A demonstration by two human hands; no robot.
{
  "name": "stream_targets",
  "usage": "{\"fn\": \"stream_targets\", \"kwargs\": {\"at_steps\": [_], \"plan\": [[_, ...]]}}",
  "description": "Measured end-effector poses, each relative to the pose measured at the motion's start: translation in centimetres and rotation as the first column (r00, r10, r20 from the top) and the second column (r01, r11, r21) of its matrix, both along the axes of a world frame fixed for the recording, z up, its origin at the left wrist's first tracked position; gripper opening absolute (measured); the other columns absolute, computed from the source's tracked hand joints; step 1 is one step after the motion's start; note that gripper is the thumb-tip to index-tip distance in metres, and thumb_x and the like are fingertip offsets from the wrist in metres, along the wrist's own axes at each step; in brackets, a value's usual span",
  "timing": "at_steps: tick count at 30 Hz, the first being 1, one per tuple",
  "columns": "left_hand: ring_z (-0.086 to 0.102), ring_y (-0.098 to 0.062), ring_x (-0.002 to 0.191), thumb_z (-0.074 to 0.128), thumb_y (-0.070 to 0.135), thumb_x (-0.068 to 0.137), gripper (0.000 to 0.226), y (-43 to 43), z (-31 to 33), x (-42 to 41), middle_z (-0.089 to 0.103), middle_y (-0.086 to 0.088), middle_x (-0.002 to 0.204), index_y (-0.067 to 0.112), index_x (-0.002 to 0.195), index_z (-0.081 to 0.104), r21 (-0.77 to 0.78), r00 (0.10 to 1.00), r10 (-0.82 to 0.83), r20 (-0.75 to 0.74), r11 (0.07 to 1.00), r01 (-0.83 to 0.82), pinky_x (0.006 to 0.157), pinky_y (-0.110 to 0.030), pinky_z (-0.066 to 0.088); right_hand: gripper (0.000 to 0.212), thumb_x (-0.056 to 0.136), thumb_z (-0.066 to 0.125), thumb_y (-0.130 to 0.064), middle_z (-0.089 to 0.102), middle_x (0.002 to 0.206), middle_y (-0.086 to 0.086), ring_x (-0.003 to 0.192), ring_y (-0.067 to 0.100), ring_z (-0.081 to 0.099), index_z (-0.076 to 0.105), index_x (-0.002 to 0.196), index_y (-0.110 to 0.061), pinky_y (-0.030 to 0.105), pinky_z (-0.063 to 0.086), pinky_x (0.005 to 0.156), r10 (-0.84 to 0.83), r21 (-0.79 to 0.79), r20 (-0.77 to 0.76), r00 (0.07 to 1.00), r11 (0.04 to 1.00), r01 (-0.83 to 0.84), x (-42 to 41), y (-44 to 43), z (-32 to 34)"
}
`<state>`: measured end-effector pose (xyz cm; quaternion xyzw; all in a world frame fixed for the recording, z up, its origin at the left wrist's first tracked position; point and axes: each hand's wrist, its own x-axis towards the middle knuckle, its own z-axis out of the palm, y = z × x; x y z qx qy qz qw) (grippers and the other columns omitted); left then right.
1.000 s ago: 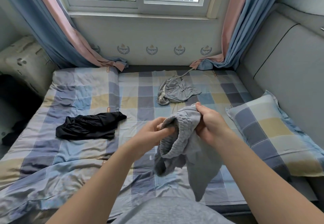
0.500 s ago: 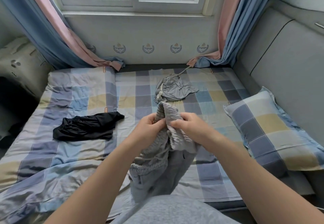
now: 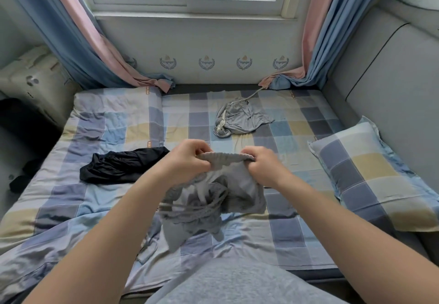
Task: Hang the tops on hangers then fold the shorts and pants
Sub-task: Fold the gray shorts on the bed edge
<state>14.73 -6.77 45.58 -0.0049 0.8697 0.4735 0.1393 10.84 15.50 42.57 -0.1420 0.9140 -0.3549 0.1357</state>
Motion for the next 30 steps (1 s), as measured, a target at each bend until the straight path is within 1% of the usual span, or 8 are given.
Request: {"fn": "stream_targets", "kwargs": {"at_steps": [5,13,17,20,23,25,27,30], "plan": [[0.054,-0.024,0.081,0.053,-0.004,0.082,0.023,-1.4,-5.5,-0.6,0.055,-0.003,0.093,0.019,0.088,0.054,-0.43,0.965,0.159,-0.207,0.872,-0.236,0.066,-0.037,0.045,0.027,0.085,0.046,0.0,0.052,0.085,-0.004,0.085,0.026,0.053,0.061,0.081,-0.022,0.037,0.047,0.072,-0.104,0.224,-0.193,0.976,0.963,0.147,-2.1,2.0,-1.5],[0.057,-0.026,0.092,0.057,0.012,0.085,0.012,-7.1,-14.4,2.4,0.057,-0.002,0.104,0.022,0.092,0.058,-0.635,0.9,0.428,0.087,0.719,-0.281,0.072,-0.034,0.046,0.024,0.082,0.048,0.001,0.064,0.091,0.012,0.083,0.033,0.055,0.066,0.086,-0.015,0.034,0.042,0.068,-0.446,0.386,-0.032,0.894,0.82,0.423,-2.0,8.7,-6.9],[0.063,-0.029,0.072,0.048,0.002,0.092,0.018,-7.9,-16.1,2.6,0.067,-0.017,0.097,0.012,0.093,0.063,-0.261,0.725,0.626,0.286,0.779,-0.57,0.055,-0.03,0.051,0.024,0.088,0.048,-0.002,0.063,0.096,0.012,0.089,0.034,0.057,0.065,0.093,-0.018,0.033,0.044,0.072,-0.582,0.326,0.078,0.809,0.782,0.531,-1.5,10.8,-8.1],[0.06,-0.029,0.064,0.038,0.0,0.098,0.024,-7.2,-16.0,2.1,0.06,-0.019,0.088,0.008,0.112,0.055,0.059,0.511,0.628,0.586,0.597,-0.8,0.043,-0.027,0.054,0.03,0.097,0.041,-0.004,0.063,0.088,0.013,0.077,0.03,0.059,0.065,0.084,-0.018,0.028,0.047,0.061,-0.654,0.037,0.458,0.603,0.691,0.722,-1.0,9.8,-8.8],[0.051,-0.02,0.066,0.033,-0.004,0.096,0.027,-7.6,-15.5,1.8,0.049,-0.013,0.082,0.008,0.113,0.05,0.183,0.486,0.541,0.687,0.518,-0.836,0.042,-0.023,0.052,0.024,0.099,0.044,-0.004,0.055,0.074,0.009,0.063,0.02,0.053,0.058,0.082,-0.015,0.024,0.047,0.047,-0.558,-0.073,0.71,0.43,0.548,0.833,-0.9,9.2,-8.7],[0.045,-0.016,0.066,0.036,0.001,0.096,0.022,-8.3,-15.0,2.0,0.043,-0.009,0.082,0.011,0.111,0.048,0.213,0.476,0.467,0.745,0.509,-0.834,0.043,-0.021,0.051,0.022,0.096,0.047,-0.006,0.044,0.064,0.005,0.049,0.014,0.045,0.05,0.075,-0.013,0.016,0.039,0.036,-0.497,-0.045,0.781,0.379,0.559,0.828,-1.1,9.8,-8.5],[0.047,-0.016,0.063,0.045,0.015,0.098,0.008,-9.2,-14.5,2.3,0.043,-0.007,0.08,0.013,0.105,0.046,0.173,0.472,0.383,0.794,0.602,-0.78,0.047,-0.022,0.052,0.023,0.095,0.049,-0.01,0.038,0.06,0.002,0.037,0.01,0.04,0.045,0.073,-0.014,0.013,0.032,0.033,-0.407,-0.02,0.856,0.319,0.59,0.807,-1.5,10.3,-7.9],[0.052,-0.014,0.053,0.058,0.03,0.094,0.021,-10.5,-13.8,2.2,0.049,-0.004,0.067,0.011,0.095,0.048,0.179,0.461,0.253,0.851,0.684,-0.707,0.048,-0.024,0.053,0.017,0.095,0.061,-0.014,0.048,0.06,0.004,0.046,0.013,0.052,0.052,0.082,-0.01,0.017,0.046,0.039,-0.253,-0.096,0.935,0.25,0.498,0.862,-1.9,10.9,-7.0]]}}
